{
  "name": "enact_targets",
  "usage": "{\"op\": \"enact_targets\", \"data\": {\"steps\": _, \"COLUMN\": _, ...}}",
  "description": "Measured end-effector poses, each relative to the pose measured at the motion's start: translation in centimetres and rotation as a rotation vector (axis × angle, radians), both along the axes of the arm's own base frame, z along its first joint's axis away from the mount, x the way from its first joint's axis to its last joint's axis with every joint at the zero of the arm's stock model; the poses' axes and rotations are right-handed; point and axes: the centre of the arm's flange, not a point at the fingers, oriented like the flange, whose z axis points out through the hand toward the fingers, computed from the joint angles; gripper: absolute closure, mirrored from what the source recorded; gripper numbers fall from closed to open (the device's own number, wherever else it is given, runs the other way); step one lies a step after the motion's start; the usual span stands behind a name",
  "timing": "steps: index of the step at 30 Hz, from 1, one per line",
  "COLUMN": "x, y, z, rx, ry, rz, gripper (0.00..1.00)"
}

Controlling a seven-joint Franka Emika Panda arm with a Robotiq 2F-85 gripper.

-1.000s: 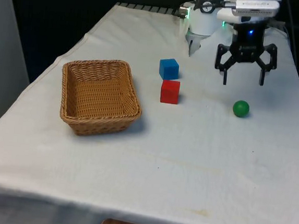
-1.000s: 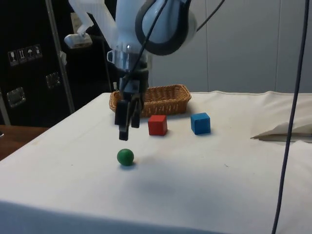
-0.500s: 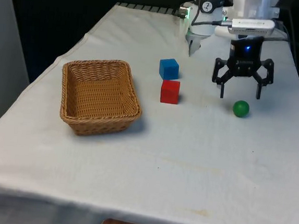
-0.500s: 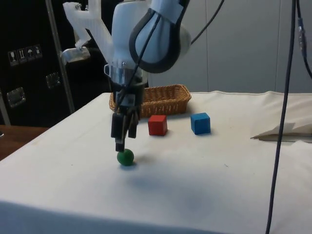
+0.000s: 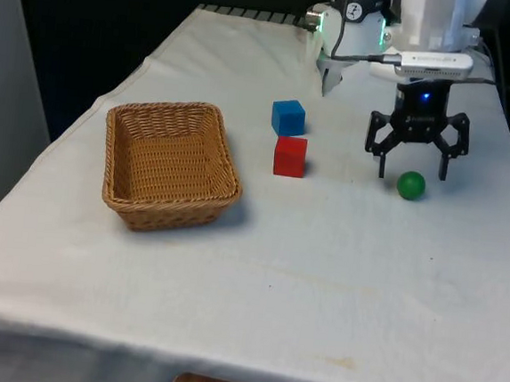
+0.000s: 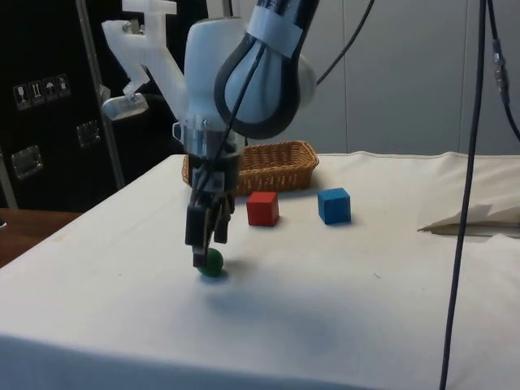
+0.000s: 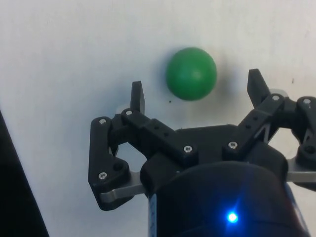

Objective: Place all non-red objects into the basket.

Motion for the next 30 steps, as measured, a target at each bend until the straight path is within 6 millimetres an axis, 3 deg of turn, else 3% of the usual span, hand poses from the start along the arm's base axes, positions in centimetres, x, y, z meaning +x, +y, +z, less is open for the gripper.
{"op": "enact_targets", "data": {"steps": 9, "x": 0.5, "y": 0.4, "z": -1.1, "rx": -0.003, "ry": -0.003, "rz": 0.002, "gripper": 0.00}}
{"op": "enact_targets", "data": {"steps": 16, "x": 0.5, "y": 0.3, "z": -1.1, "rx": -0.003, "ry": -0.002, "rz": 0.001, "gripper": 0.76}}
{"op": "enact_targets", "data": {"steps": 17, "x": 0.5, "y": 0.3, "z": -1.1, "rx": -0.003, "ry": -0.002, "rz": 0.001, "gripper": 0.76}}
{"op": "enact_targets", "data": {"steps": 18, "x": 0.5, "y": 0.3, "z": -1.2, "rx": -0.004, "ry": -0.001, "rz": 0.001, "gripper": 0.97}}
{"op": "enact_targets", "data": {"steps": 30, "x": 0.5, "y": 0.3, "z": -1.0, "rx": -0.002, "ry": -0.005, "rz": 0.001, "gripper": 1.00}}
